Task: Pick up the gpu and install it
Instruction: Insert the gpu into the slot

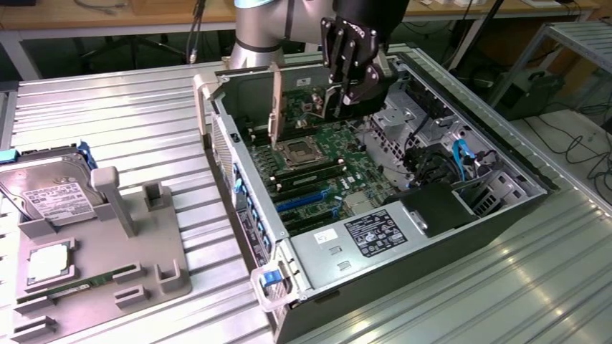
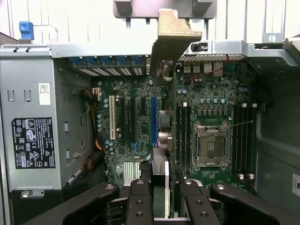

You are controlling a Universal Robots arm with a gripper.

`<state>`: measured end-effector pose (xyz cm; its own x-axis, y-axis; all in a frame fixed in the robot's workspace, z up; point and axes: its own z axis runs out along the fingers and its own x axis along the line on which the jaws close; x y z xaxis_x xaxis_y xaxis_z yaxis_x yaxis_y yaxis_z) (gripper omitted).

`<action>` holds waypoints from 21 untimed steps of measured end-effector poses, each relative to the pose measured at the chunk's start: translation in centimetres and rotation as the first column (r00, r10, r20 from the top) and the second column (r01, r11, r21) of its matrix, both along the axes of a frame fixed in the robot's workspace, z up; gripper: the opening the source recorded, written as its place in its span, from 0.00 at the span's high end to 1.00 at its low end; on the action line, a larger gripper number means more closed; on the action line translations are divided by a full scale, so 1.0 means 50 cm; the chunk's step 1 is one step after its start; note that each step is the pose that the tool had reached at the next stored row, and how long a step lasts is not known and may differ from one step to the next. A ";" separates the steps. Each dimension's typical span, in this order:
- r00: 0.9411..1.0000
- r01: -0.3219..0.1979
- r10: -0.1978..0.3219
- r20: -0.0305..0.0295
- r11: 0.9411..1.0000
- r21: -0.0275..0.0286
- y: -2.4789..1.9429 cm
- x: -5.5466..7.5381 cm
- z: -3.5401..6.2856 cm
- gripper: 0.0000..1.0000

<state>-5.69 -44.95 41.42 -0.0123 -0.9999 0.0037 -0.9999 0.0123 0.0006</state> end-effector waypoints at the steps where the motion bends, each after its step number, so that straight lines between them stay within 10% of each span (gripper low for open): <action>1: 1.000 0.000 0.000 0.000 1.000 0.000 0.0000 0.000 -0.003 0.73; 21: 1.000 0.000 0.000 0.000 1.000 0.000 0.0000 0.000 -0.032 0.73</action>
